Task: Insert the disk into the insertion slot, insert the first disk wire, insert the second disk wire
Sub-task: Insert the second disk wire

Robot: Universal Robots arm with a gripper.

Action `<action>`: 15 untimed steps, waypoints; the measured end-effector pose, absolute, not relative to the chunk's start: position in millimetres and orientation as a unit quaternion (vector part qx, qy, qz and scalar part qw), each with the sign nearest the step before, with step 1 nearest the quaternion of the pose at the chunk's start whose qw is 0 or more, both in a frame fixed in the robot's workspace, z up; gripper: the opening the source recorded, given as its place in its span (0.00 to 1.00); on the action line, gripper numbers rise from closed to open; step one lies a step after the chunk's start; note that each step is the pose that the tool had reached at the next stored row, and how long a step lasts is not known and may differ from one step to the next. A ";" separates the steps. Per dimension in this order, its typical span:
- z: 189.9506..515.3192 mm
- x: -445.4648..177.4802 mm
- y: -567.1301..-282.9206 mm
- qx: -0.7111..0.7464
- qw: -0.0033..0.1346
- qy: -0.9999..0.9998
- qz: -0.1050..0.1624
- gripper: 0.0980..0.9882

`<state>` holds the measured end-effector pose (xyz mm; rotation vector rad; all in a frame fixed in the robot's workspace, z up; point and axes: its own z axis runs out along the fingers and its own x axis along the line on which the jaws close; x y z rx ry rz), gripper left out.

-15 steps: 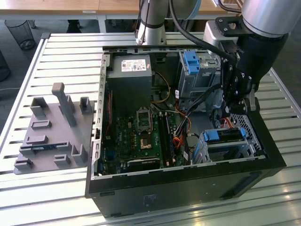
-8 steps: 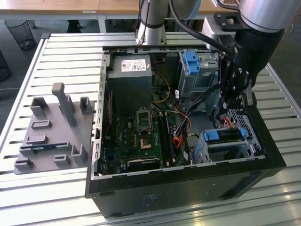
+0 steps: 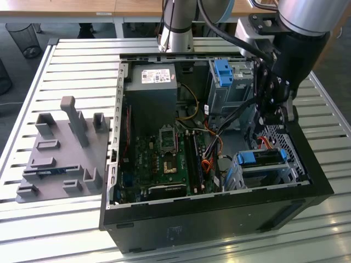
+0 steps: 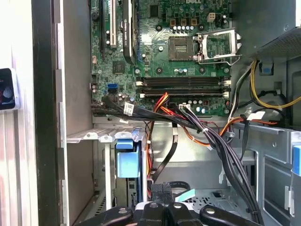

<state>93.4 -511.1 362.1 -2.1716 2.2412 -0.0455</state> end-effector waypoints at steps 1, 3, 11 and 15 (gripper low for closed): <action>362.0 93.5 -510.4 -0.696 0.010 0.718 -0.015 0.01; 361.8 93.6 -508.5 -0.696 0.010 0.718 -0.015 0.02; 358.5 93.9 -502.6 -0.696 0.010 0.718 -0.015 0.17; 355.9 94.0 -501.1 -0.696 0.010 0.718 -0.015 0.24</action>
